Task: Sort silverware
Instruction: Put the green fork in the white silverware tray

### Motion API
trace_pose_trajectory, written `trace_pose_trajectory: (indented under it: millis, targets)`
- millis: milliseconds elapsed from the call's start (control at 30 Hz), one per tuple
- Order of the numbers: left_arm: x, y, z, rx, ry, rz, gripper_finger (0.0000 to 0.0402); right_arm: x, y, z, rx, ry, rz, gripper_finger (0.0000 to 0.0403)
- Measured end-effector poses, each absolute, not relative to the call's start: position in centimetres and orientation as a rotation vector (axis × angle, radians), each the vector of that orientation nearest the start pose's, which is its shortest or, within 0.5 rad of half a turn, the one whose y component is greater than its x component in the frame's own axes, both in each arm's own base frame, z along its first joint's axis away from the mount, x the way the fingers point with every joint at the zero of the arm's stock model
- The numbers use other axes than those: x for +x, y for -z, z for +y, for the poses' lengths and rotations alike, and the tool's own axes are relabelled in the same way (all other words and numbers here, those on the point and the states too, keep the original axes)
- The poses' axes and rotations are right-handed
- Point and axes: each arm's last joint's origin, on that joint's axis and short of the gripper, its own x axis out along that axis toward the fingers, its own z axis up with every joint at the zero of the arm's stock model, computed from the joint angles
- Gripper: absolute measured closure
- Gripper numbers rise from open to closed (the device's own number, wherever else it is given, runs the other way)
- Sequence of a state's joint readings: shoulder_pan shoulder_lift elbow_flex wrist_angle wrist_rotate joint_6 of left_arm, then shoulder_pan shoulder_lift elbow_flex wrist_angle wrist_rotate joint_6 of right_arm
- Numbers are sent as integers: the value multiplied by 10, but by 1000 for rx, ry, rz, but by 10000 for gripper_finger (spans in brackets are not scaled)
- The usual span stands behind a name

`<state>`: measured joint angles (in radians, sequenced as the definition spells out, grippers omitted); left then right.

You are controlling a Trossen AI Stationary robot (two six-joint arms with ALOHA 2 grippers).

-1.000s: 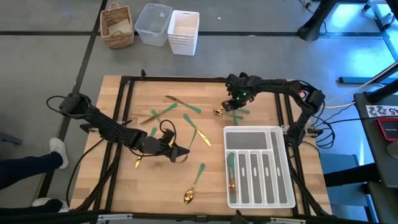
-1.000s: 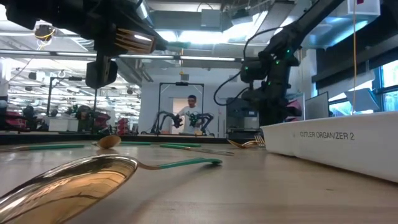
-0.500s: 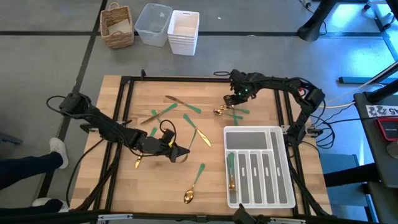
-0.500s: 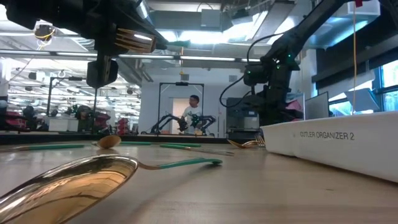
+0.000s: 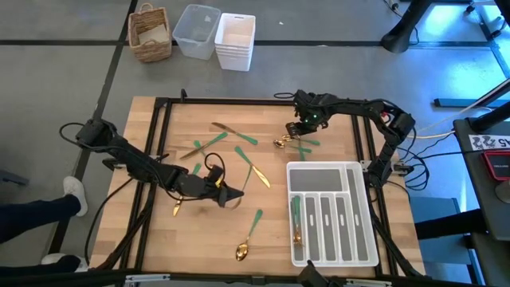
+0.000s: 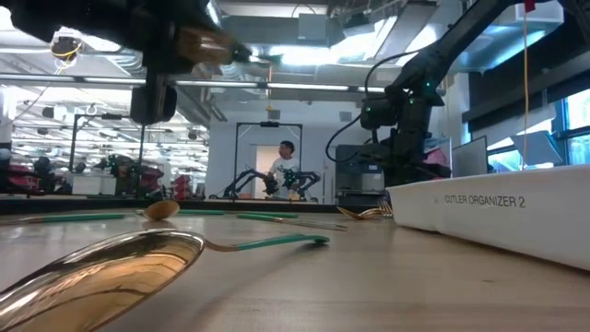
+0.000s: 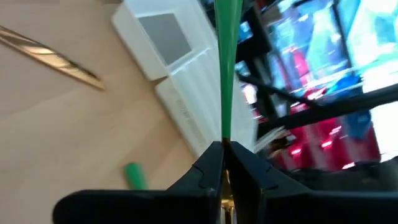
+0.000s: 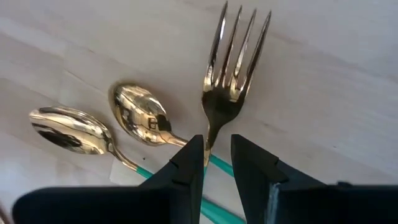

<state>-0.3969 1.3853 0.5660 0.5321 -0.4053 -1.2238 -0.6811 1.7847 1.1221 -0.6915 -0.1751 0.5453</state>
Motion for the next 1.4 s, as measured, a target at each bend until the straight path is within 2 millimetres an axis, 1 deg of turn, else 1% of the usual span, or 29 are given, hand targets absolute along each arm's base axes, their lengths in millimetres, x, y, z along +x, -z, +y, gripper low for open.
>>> trace_pose_trajectory:
  millis: [67, 167, 367, 500, 600, 700, 833, 933, 1000, 1067, 1133, 1300, 1400]
  targets:
    - [260, -205, -96, -1131, -157, 205, 389, 258, -164, -202, 1024, 768, 1115, 320]
    - [273, -213, -102, -1133, -142, 186, 396, 258, -165, -203, 1025, 759, 1111, 320]
    - [321, -219, -122, -1133, -134, 178, 391, 258, -165, -203, 1019, 764, 1112, 320]
    - [356, -218, -133, -1159, -139, 165, 394, 258, -165, -203, 1018, 765, 1112, 320]
    - [383, -214, -142, -1195, -156, 142, 397, 258, -165, -203, 1019, 765, 1114, 320]
    - [409, -206, -152, -1251, -177, 117, 394, 258, -165, -202, 1033, 748, 1118, 320]
    - [441, -186, -165, -1381, -201, 101, 391, 257, -165, -199, 1031, 676, 1152, 320]
    - [458, -169, -178, -1463, -204, 106, 394, 256, -165, -198, 1012, 655, 1170, 320]
    - [463, -159, -186, -1511, -208, 117, 396, 255, -165, -198, 1000, 643, 1186, 320]
    - [463, -151, -192, -1566, -214, 130, 395, 255, -165, -197, 986, 631, 1201, 320]
    - [460, -146, -198, -1596, -236, 158, 394, 254, -165, -196, 982, 625, 1215, 320]
    - [449, -128, -207, -1639, -388, 279, 396, 253, -165, -196, 968, 613, 1226, 320]
    - [448, -126, -207, -1641, -413, 290, 394, 253, -165, -196, 968, 612, 1225, 320]
